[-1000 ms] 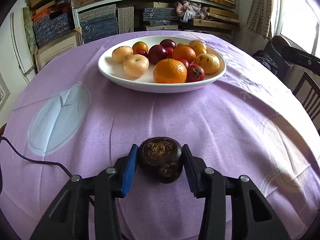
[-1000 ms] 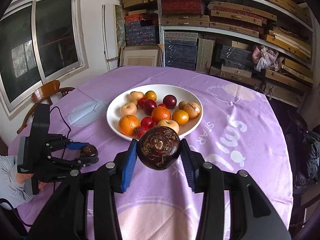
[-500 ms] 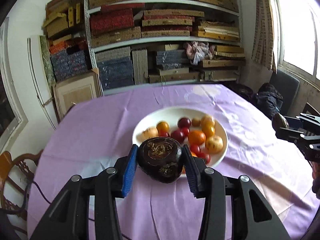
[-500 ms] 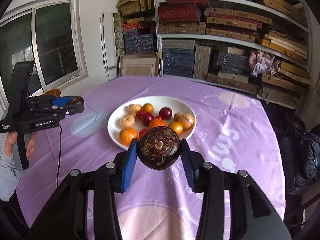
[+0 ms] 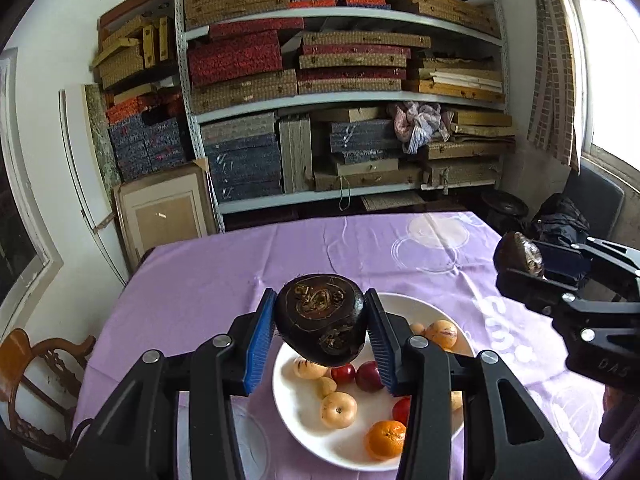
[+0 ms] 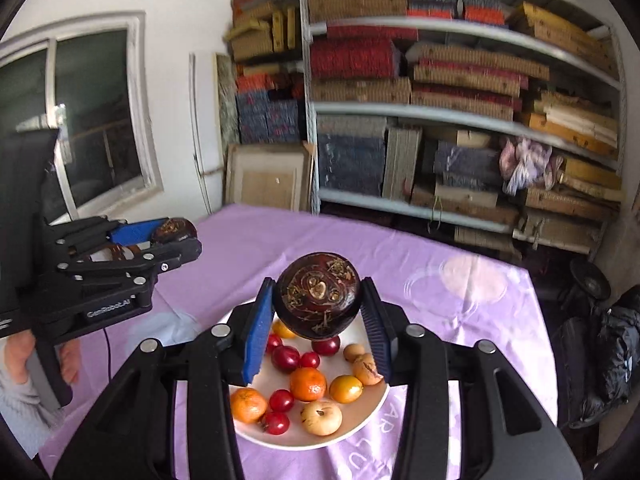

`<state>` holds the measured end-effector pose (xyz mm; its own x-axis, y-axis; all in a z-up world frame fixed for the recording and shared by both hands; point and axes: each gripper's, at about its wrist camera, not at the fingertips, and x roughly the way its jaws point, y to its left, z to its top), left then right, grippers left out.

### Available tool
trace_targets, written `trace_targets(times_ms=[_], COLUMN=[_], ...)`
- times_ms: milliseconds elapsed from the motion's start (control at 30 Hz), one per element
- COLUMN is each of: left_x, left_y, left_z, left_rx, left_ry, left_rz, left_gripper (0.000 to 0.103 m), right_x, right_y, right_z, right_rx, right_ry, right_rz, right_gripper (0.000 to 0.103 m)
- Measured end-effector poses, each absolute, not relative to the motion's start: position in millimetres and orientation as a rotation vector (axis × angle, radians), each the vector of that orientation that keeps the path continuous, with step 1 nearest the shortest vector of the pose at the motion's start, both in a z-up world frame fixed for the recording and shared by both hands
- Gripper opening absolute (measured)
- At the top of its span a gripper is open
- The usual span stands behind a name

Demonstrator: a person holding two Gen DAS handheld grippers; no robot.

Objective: Organize fruits

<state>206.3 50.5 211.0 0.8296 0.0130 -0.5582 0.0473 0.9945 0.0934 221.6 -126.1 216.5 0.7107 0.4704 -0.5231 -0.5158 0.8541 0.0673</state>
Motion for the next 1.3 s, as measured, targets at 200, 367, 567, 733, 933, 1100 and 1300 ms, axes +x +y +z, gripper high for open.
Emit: trace_targets(times_ms=[200, 367, 567, 733, 933, 1100, 1300], left_x=[287, 329, 346, 346, 327, 294, 276], left_y=[57, 63, 68, 74, 78, 76, 66], left_z=[139, 96, 69, 67, 94, 131, 140], left_rx=[0.075, 0.039, 0.034, 0.02, 0.026, 0.033, 0.04], left_ry=[0.752, 0.83, 0.875, 0.87, 0.819, 0.753, 0.761], left_rz=[-0.02, -0.024, -0.017, 0.0, 0.007, 0.013, -0.016], left_gripper=[0.045, 0.045, 0.045, 0.045, 0.045, 0.045, 0.042], right_x=[298, 327, 345, 348, 329, 297, 259], right_y=[-97, -75, -69, -73, -87, -112, -134], right_z=[145, 104, 75, 76, 115, 161, 190], right_rx=[-0.098, -0.189, -0.221, -0.19, -0.123, -0.05, -0.042], right_ry=[0.733, 0.772, 0.783, 0.772, 0.709, 0.648, 0.616], right_rz=[0.503, 0.504, 0.509, 0.513, 0.526, 0.535, 0.533], right_gripper=[0.042, 0.042, 0.046, 0.05, 0.05, 0.05, 0.053])
